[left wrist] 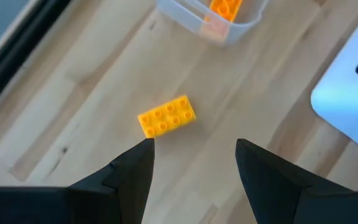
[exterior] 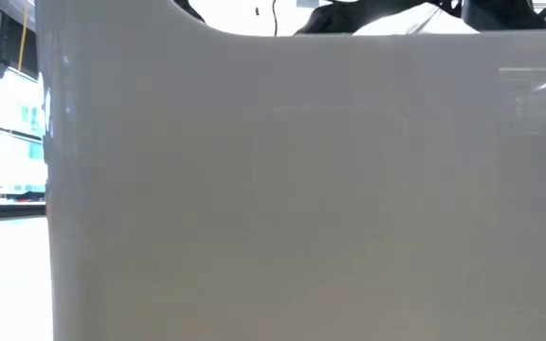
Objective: Sort & place blocks by color
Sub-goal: Put the yellow game piece into the transparent bin, then put the orange game piece into the bottom white bin
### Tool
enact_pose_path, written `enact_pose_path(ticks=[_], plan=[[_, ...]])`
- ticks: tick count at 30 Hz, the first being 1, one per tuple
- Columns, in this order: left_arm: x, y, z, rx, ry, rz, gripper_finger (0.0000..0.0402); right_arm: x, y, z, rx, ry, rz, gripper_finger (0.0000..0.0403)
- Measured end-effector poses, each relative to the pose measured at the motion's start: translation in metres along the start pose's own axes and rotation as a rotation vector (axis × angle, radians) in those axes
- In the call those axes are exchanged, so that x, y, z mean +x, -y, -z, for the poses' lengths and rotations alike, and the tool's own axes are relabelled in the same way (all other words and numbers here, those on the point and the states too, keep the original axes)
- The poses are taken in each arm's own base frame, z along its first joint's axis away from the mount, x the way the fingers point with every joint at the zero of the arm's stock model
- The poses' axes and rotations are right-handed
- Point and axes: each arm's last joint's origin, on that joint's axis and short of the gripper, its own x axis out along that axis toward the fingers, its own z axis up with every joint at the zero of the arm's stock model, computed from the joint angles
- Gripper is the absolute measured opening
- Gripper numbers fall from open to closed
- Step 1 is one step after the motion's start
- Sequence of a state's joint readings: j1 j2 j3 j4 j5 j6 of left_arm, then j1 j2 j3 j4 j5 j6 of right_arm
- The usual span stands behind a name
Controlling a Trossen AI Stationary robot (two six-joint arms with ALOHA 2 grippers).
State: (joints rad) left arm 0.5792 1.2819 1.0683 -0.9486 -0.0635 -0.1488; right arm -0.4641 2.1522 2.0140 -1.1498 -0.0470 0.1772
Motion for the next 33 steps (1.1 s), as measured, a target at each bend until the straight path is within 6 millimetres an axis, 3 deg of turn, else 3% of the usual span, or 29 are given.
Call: enact_pose_path(ticks=[7,14,24,33], plan=[[-0.001,0.014,0.007,0.027,-0.044,0.029,0.0213,0.019,-0.011,0.003,-0.021,-0.060,0.005,0.0116],[-0.004,0.034,0.016,0.060,-0.107,0.109,0.0213,0.019,-0.011,0.003,-0.030,-0.057,0.029,0.0124],[-0.011,0.069,0.038,0.142,-0.194,0.154,0.0213,0.019,-0.010,0.003,-0.050,-0.053,0.059,0.0204],[-0.017,0.096,0.053,0.183,-0.208,0.185,0.0213,0.009,-0.014,0.005,-0.027,-0.105,-0.026,0.0210]])
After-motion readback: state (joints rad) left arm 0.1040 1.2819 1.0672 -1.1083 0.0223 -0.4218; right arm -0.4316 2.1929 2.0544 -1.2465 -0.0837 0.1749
